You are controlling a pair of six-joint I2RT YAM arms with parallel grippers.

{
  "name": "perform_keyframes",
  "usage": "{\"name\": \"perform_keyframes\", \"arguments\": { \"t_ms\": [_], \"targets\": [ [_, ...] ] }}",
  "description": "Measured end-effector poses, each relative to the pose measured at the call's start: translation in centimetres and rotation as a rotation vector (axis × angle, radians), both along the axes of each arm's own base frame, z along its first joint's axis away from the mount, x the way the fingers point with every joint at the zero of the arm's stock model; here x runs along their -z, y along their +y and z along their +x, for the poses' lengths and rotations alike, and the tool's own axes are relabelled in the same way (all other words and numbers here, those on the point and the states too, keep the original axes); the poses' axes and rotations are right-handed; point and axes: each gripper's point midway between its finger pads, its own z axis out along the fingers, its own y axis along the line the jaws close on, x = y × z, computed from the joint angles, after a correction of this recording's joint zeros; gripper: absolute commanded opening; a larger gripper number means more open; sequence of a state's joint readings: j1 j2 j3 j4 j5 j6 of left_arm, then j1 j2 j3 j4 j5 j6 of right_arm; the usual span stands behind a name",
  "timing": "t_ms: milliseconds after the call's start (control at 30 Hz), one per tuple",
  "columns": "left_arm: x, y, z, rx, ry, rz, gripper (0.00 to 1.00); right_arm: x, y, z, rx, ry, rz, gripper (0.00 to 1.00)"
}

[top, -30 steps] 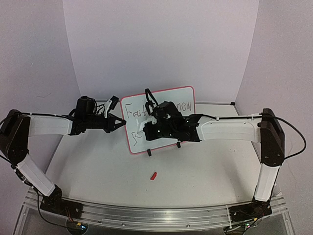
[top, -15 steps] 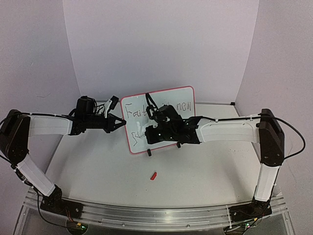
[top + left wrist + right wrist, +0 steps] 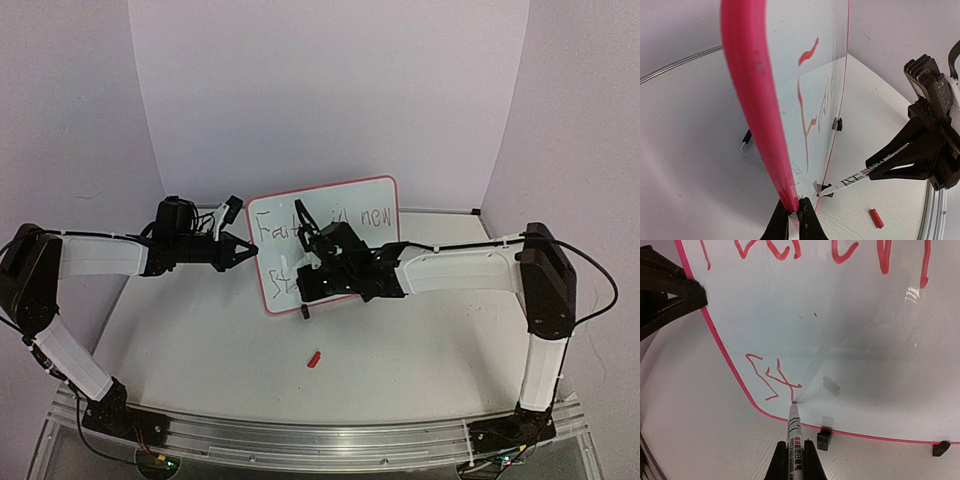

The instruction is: Write a sentence on the whiteboard

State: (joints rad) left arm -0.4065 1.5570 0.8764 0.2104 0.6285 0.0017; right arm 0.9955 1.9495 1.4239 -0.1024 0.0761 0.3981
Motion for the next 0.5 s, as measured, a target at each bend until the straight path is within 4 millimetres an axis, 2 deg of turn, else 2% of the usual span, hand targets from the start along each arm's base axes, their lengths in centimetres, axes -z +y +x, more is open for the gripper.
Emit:
{"name": "perform_keyframes", "arguments": {
  "t_ms": [500],
  "targets": [
    [-0.02,0.00,0.00,0.000,0.000,0.000,0.00,0.52,-0.75,0.01,0.016,0.000,-0.036,0.00]
  ]
}}
